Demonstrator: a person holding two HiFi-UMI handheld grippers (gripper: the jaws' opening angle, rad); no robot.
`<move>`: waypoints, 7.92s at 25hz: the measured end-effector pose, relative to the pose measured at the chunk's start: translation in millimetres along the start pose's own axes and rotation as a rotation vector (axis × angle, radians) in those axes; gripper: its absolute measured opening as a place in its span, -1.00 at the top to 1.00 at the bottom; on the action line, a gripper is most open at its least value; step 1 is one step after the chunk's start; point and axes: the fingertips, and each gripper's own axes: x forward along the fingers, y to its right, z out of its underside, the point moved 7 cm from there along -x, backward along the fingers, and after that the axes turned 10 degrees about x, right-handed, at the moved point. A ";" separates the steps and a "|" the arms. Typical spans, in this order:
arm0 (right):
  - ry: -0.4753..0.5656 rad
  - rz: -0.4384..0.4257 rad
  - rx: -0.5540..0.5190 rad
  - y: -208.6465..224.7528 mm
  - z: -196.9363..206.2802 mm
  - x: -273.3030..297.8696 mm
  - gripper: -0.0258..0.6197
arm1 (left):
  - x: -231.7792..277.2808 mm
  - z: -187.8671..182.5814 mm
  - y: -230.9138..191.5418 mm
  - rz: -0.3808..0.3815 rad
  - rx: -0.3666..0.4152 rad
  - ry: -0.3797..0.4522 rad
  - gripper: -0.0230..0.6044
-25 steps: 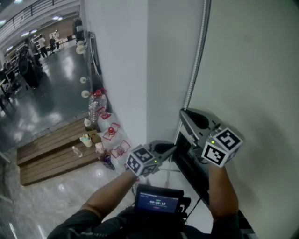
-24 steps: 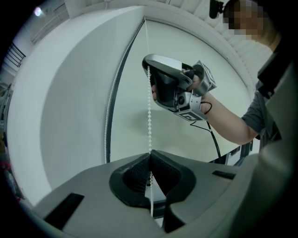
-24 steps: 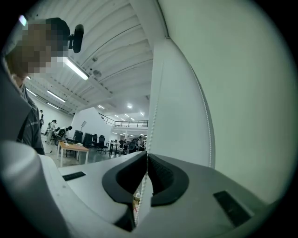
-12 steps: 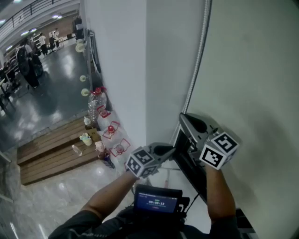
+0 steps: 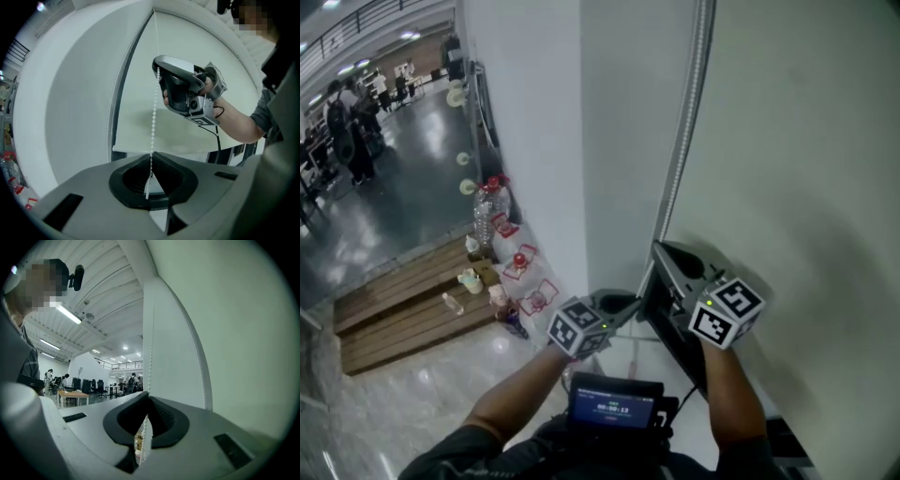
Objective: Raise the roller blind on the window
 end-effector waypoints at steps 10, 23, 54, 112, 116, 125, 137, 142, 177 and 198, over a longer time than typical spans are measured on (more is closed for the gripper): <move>0.004 -0.008 0.019 5.0 1.1 0.2 0.91 | -62.2 -133.9 -30.2 -0.106 -0.020 0.313 0.66; -0.008 -0.006 0.003 -6.9 -1.5 0.2 0.91 | -37.2 -240.1 -24.1 -0.052 0.122 0.348 0.93; -0.105 0.052 0.111 4.0 74.2 -4.1 0.91 | -24.6 -158.2 -15.0 -0.067 0.100 0.300 0.94; 0.090 0.035 -0.079 -16.7 -69.1 -1.5 0.91 | -9.8 -94.3 15.0 -0.032 0.137 0.175 0.94; 0.054 0.049 -0.078 -13.2 -54.7 -0.2 0.91 | -4.3 -79.6 14.4 -0.022 0.111 0.146 0.94; -0.025 0.073 -0.019 -4.9 -1.1 -0.9 0.91 | 7.5 -28.3 13.3 -0.011 0.035 0.033 0.94; -0.022 0.065 -0.009 -5.4 4.1 -1.9 0.91 | -35.8 -44.0 -0.2 0.000 -0.018 0.069 0.71; -0.023 0.045 -0.015 -14.2 3.7 -5.6 0.91 | -75.0 -131.0 -10.1 -0.062 0.029 0.245 0.71; -0.115 0.092 0.037 -20.1 70.0 -22.0 0.91 | -37.4 -219.6 -7.4 -0.031 0.147 0.317 0.88; -0.273 0.158 0.157 6.7 158.3 -25.7 0.91 | -12.5 -117.5 -5.9 -0.058 0.060 0.226 0.88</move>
